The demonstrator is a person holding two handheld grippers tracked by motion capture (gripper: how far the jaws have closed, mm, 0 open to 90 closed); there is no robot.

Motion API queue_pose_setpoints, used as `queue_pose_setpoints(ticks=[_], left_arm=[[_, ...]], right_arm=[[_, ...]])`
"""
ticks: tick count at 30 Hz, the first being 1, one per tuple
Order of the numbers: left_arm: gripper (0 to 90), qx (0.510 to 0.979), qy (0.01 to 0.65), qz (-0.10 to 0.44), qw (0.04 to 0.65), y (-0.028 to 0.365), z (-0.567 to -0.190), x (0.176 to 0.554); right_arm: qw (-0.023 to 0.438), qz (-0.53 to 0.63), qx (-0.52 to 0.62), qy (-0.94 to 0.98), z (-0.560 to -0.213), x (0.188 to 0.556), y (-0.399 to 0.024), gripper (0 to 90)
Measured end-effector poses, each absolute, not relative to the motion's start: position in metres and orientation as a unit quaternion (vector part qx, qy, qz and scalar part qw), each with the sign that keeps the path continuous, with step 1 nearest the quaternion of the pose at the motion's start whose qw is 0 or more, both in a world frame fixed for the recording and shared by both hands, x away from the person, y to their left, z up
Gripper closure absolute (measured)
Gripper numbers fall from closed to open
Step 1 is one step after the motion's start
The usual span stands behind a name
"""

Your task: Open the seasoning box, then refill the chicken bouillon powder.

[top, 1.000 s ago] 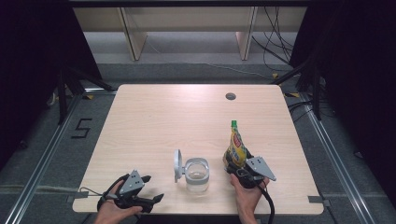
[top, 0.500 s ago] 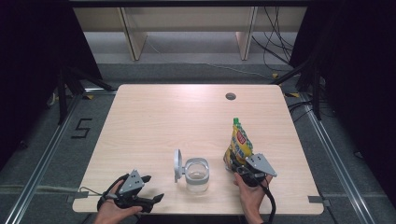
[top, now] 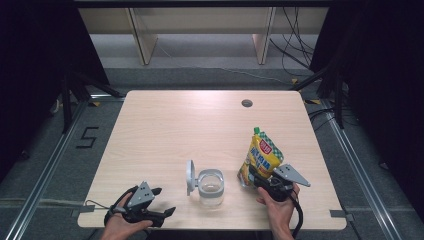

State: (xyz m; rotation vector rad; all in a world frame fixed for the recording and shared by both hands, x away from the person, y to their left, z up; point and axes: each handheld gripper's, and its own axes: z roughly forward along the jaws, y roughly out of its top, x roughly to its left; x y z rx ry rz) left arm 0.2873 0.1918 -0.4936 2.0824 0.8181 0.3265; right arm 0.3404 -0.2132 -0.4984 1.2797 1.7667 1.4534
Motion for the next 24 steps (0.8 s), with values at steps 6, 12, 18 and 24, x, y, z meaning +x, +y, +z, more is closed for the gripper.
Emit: queue_pose_setpoints(ticks=[6, 12, 18, 24], left_arm=[[19.9, 0.84, 0.321, 0.128, 0.419, 0.196, -0.493, 0.288], [19.9, 0.84, 0.321, 0.139, 0.415, 0.196, -0.494, 0.288], [19.9, 0.845, 0.315, 0.144, 0.408, 0.197, -0.494, 0.29], [19.7, 0.837, 0.325, 0.141, 0.416, 0.197, -0.494, 0.289]], right_arm=[[0.255, 0.537, 0.444, 0.671, -0.486, 0.328, -0.215, 50.0], [0.269, 0.542, 0.404, 0.686, -0.473, 0.311, -0.219, 50.0], [0.289, 0.523, 0.365, 0.714, -0.462, 0.292, -0.224, 50.1], [0.324, 0.474, 0.315, 0.756, -0.452, 0.282, -0.22, 50.1]])
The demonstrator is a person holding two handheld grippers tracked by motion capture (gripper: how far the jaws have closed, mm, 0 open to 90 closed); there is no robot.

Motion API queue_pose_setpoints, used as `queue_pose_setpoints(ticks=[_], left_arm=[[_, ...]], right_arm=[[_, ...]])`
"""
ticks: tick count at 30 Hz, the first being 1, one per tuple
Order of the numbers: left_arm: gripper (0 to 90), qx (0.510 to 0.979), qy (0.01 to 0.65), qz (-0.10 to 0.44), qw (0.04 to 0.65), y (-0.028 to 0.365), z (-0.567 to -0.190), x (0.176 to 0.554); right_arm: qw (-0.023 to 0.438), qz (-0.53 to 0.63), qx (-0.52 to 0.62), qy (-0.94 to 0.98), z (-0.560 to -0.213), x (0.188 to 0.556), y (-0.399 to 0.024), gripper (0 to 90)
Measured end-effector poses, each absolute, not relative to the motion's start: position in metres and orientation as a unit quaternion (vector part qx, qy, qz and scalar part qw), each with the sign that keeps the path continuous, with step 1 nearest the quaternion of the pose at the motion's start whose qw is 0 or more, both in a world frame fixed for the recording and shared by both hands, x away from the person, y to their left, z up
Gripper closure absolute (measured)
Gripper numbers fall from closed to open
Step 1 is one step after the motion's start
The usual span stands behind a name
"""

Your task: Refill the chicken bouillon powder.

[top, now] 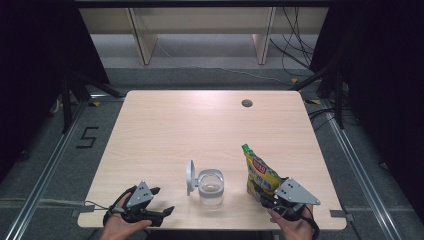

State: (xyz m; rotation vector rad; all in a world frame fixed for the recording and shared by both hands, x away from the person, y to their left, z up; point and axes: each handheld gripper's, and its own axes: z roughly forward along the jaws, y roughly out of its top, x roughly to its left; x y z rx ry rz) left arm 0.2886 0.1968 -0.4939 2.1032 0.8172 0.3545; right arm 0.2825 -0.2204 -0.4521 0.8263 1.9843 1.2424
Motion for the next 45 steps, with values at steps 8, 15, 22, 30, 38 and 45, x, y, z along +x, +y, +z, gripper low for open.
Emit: queue_pose_setpoints(ticks=[8, 15, 22, 30, 38, 45], left_arm=[[19.7, 0.838, 0.322, 0.143, 0.416, 0.197, -0.495, 0.289], [19.7, 0.84, 0.315, 0.149, 0.416, 0.197, -0.494, 0.288], [19.7, 0.838, 0.318, 0.149, 0.418, 0.197, -0.494, 0.288], [19.7, 0.838, 0.318, 0.15, 0.418, 0.197, -0.494, 0.288], [19.3, 0.831, 0.325, 0.14, 0.428, 0.195, -0.495, 0.287], [19.2, 0.831, 0.319, 0.145, 0.431, 0.195, -0.495, 0.287]], right_arm=[[0.35, 0.417, 0.254, 0.799, -0.443, 0.271, -0.208, 50.1], [0.409, 0.33, 0.181, 0.831, -0.437, 0.262, -0.19, 50.1], [0.472, 0.233, 0.111, 0.843, -0.437, 0.253, -0.176, 50.3], [0.528, 0.147, 0.056, 0.835, -0.441, 0.248, -0.167, 50.3], [0.569, 0.082, -0.005, 0.818, -0.441, 0.246, -0.163, 51.1], [0.581, 0.046, -0.051, 0.811, -0.441, 0.246, -0.16, 51.5]])
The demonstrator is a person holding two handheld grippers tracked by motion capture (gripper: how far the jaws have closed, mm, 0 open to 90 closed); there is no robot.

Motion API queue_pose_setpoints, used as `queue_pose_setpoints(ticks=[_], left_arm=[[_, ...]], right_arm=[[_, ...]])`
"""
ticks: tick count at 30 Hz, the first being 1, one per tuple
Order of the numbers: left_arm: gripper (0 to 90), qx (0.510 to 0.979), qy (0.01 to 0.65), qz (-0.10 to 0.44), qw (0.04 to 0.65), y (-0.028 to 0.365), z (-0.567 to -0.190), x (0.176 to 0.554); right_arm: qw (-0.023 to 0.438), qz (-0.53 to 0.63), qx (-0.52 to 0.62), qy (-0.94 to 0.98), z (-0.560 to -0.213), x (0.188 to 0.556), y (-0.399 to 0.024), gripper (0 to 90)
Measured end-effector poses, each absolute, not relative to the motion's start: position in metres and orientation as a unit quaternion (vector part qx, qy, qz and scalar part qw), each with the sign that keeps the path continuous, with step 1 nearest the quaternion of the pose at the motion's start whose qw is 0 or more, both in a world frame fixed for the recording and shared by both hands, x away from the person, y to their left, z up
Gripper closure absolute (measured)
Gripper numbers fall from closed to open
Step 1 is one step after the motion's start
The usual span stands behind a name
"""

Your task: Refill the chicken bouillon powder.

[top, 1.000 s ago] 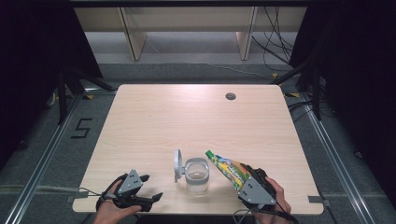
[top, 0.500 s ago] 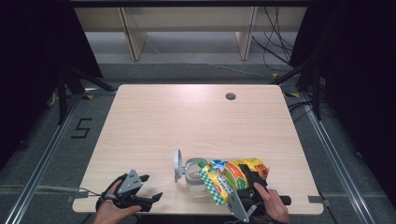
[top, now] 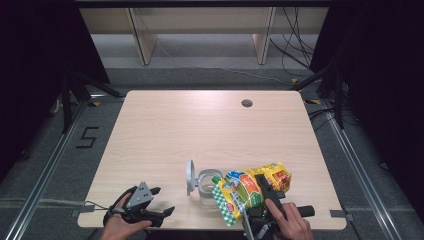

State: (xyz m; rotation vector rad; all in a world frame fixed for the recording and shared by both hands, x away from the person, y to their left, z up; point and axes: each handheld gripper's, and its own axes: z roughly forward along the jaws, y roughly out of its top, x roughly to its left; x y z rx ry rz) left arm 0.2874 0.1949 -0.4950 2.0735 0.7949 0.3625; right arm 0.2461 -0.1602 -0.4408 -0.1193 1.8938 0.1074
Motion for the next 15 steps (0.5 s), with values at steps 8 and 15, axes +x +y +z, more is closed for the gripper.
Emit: queue_pose_setpoints(ticks=[8, 15], left_arm=[[19.2, 0.841, 0.309, 0.151, 0.417, 0.1983, -0.4946, 0.289], [19.2, 0.829, 0.329, 0.142, 0.429, 0.1946, -0.4969, 0.2871]], right_arm=[[0.595, 0.015, -0.079, 0.8, -0.445, 0.2443, -0.1566, 51.6], [0.603, 0.004, -0.081, 0.794, -0.4426, 0.2436, -0.1585, 51.6]])
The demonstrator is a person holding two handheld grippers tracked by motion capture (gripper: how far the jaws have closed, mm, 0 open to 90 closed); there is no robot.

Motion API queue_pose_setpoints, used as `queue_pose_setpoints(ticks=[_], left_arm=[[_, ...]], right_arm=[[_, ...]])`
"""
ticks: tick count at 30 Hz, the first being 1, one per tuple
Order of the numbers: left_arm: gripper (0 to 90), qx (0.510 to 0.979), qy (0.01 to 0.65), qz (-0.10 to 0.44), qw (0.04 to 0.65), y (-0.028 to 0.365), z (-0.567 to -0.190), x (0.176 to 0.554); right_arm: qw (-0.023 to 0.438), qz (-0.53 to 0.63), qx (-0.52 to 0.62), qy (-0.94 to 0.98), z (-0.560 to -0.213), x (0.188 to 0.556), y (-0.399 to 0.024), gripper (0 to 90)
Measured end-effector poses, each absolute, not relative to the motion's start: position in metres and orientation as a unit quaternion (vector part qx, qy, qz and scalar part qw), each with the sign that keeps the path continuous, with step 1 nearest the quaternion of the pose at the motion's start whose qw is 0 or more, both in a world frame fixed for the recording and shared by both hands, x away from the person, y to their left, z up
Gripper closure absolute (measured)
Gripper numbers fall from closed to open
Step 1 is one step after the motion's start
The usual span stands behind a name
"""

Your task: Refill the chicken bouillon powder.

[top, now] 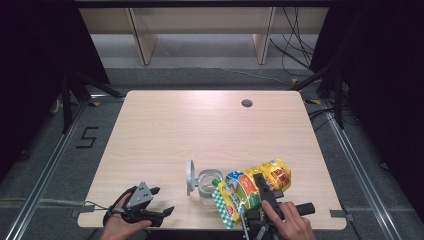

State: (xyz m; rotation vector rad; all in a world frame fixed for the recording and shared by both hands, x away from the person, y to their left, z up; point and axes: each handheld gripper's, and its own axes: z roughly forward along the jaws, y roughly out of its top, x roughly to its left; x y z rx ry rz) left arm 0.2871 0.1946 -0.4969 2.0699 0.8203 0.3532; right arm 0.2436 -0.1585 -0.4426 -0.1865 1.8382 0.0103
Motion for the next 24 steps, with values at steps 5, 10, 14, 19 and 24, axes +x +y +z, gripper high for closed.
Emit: queue_pose_setpoints(ticks=[5, 10, 14, 19, 24], left_arm=[[19.3, 0.837, 0.317, 0.15, 0.42, 0.197, -0.496, 0.289], [19.4, 0.844, 0.311, 0.148, 0.41, 0.198, -0.495, 0.29], [19.6, 0.84, 0.315, 0.148, 0.416, 0.197, -0.496, 0.289], [19.6, 0.843, 0.313, 0.148, 0.411, 0.197, -0.496, 0.29], [19.6, 0.832, 0.331, 0.141, 0.422, 0.195, -0.497, 0.288]], right_arm=[[0.604, -0.022, -0.123, 0.787, -0.437, 0.249, -0.158, 51.7], [0.603, -0.044, -0.157, 0.781, -0.434, 0.252, -0.153, 53.1], [0.601, -0.055, -0.17, 0.779, -0.436, 0.254, -0.152, 53.3], [0.601, -0.07, -0.198, 0.771, -0.433, 0.257, -0.15, 53.7], [0.602, -0.092, -0.205, 0.766, -0.43, 0.257, -0.15, 53.8]])
